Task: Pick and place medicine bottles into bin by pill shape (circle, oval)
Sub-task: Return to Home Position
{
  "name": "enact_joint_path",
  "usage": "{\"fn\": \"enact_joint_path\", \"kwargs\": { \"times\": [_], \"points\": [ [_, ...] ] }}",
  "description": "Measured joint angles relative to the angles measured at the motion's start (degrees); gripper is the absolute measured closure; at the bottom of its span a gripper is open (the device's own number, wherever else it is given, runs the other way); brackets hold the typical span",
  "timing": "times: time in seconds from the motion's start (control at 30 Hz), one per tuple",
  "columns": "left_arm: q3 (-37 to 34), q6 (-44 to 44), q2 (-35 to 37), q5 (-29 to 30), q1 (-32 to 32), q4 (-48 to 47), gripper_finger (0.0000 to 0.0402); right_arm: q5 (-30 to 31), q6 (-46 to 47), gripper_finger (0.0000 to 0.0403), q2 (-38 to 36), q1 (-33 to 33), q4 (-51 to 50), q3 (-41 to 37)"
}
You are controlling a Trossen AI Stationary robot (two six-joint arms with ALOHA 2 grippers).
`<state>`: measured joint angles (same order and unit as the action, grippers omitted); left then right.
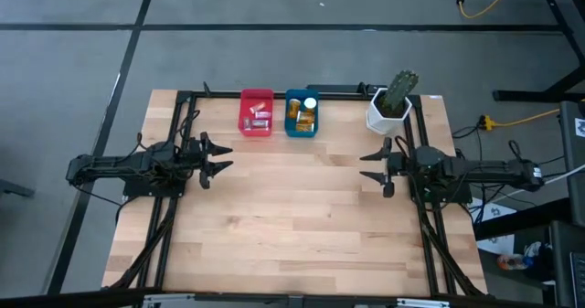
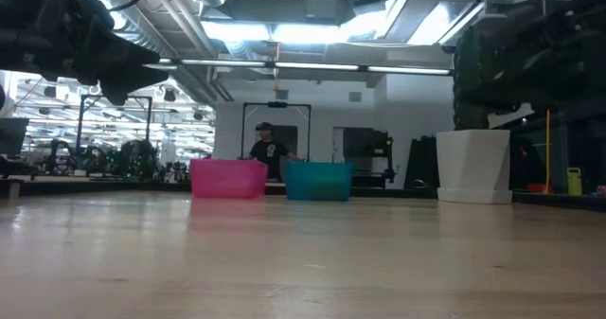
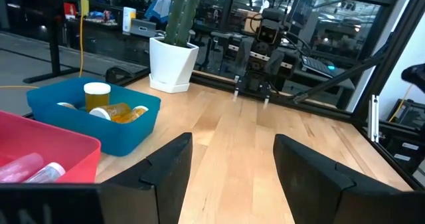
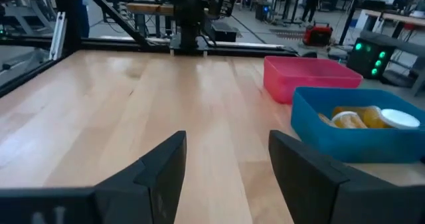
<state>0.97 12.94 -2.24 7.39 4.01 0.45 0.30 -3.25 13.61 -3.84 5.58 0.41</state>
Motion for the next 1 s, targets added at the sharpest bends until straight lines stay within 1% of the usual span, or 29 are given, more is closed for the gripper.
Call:
{"fn": "enact_joint_path", "kwargs": {
  "times": [0.13, 0.23, 0.4, 1.0],
  "points": [
    [0.00, -0.02, 0.00, 0.00, 0.00, 0.00, 0.0195, -0.08, -1.90, 0.0186, -6.58, 0.00, -4.37, 0.00],
    [0.00, -0.02, 0.00, 0.01, 0.00, 0.00, 0.0195, -1.38, -1.53, 0.0186, -9.57, 0.02, -4.41, 0.02],
    [0.00, -0.02, 0.00, 0.01, 0.00, 0.00, 0.0195, -1.49, -1.58, 0.0186, -13.65, 0.02, -4.05, 0.02],
    [0.00, -0.02, 0.00, 0.01, 0.00, 0.00, 0.0195, -1.46, -1.62, 0.0186, -13.27, 0.02, -4.21, 0.02]
  ]
}}
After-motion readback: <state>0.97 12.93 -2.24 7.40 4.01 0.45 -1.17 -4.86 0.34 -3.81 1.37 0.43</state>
